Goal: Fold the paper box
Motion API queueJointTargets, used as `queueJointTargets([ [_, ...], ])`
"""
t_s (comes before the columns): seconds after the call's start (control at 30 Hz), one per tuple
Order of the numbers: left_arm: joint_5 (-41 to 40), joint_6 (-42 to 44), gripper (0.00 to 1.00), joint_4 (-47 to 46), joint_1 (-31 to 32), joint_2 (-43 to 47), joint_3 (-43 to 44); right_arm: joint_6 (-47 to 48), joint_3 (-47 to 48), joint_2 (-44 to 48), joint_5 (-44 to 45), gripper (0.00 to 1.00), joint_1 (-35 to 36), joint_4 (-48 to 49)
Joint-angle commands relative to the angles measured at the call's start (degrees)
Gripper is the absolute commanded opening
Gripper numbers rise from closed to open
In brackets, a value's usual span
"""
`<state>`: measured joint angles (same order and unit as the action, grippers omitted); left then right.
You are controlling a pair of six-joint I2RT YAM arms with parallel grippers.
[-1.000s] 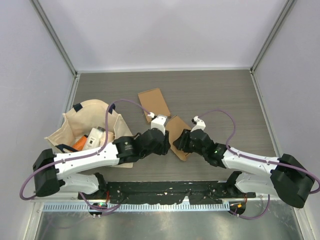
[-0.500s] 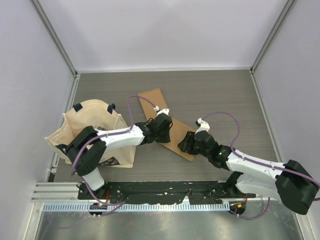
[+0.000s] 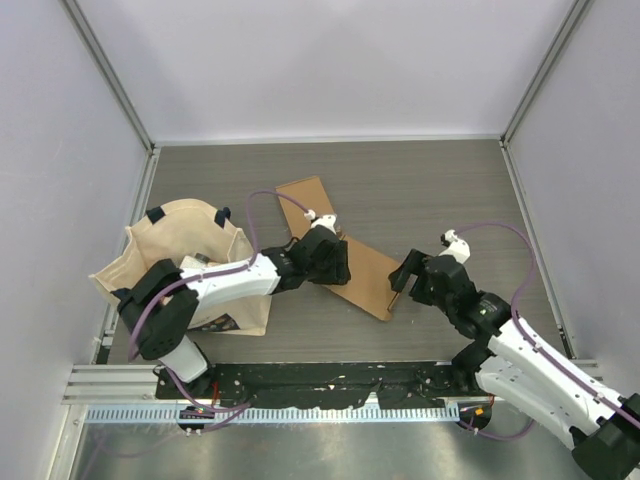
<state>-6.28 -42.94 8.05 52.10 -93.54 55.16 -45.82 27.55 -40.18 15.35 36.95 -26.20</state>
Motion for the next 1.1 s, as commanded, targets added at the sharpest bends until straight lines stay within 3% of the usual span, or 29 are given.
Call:
queueJointTargets([
  [0.0, 2.4, 2.1, 0.62, 0.6, -1.4, 7.7, 0.0, 2.3, 0.1, -0.9, -1.7, 0.9, -5.8, -1.4],
  [0.13, 10.5, 2.3, 0.69, 2.1, -7.6, 8.5, 0.2, 5.3, -0.5, -7.4, -8.6, 0.81, -10.2, 6.5],
  [0.33, 14.5, 3.6, 0.7, 4.1, -12.4, 5.7, 0.9, 6.5, -3.1, -13.2, -13.2, 0.68, -16.6, 13.8],
  [0.4, 15.2, 4.1, 0.78, 4.0, -12.9, 4.8, 1.1, 7.1, -4.3, -14.3, -14.6, 0.65, -18.3, 15.3],
  [0.53, 16.7, 3.9, 0.86, 3.0, -14.1, 2.5, 0.9, 7.2, -7.0, -17.9, -22.0, 0.49, -22.2, 22.6],
  [0.87, 19.0, 3.9, 0.87, 1.4, -15.2, -1.8, 1.4, 7.1, -9.6, -21.5, -26.0, 0.37, -30.6, 21.3],
  [1.07, 21.9, 2.2, 0.87, -2.2, -15.3, -2.5, 0.7, 7.0, -9.5, -25.7, -29.5, 0.22, -32.9, 21.3],
])
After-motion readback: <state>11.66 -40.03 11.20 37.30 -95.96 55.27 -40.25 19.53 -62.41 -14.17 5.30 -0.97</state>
